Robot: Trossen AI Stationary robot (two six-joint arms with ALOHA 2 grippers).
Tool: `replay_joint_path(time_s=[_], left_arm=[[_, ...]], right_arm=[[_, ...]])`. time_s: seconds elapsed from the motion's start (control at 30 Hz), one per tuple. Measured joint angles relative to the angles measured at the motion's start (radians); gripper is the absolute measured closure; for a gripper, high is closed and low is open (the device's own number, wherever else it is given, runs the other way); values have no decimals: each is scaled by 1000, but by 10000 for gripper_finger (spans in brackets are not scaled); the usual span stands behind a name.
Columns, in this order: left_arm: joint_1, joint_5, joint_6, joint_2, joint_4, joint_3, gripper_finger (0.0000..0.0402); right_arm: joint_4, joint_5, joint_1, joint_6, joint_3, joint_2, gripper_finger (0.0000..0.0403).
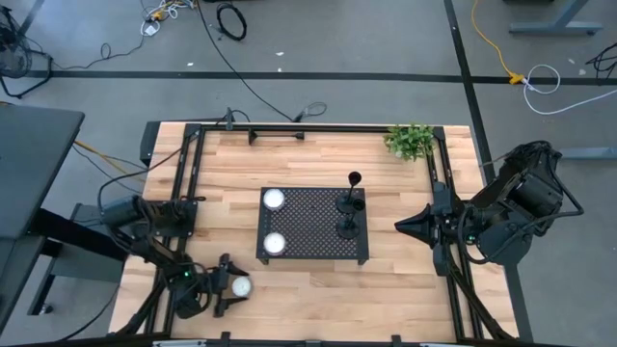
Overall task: Pick & Place candle stick holders
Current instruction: Put the blue patterned scented candle on the shelf aligned with the other scented candles
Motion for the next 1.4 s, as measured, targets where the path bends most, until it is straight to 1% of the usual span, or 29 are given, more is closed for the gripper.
replay_joint_path(time_s=[0.07, 0.13, 0.2, 0.37, 0.57, 1.0, 1.2, 1.4], left_arm=[[2, 2, 36, 10, 42, 1, 53], [2, 10, 74, 11, 41, 16, 59], [7, 34, 101, 12, 38, 32, 72], [40, 65, 106, 10, 28, 43, 110], [51, 75, 116, 8, 16, 45, 110], [52, 37, 111, 3, 3, 44, 110], [51, 18, 160, -69, -1, 43, 110], [46, 20, 235, -205, -51, 43, 110]], right_arm=[[0, 0, 0, 0, 0, 0, 383], [0, 0, 0, 0, 0, 0, 383], [0, 0, 0, 0, 0, 0, 383], [0, 0, 0, 0, 0, 0, 383], [0, 0, 0, 0, 0, 0, 383], [6, -1, 0, -13, 0, 8, 383], [7, -1, 0, -22, 0, 11, 383], [7, -2, 0, -22, 0, 11, 383]])
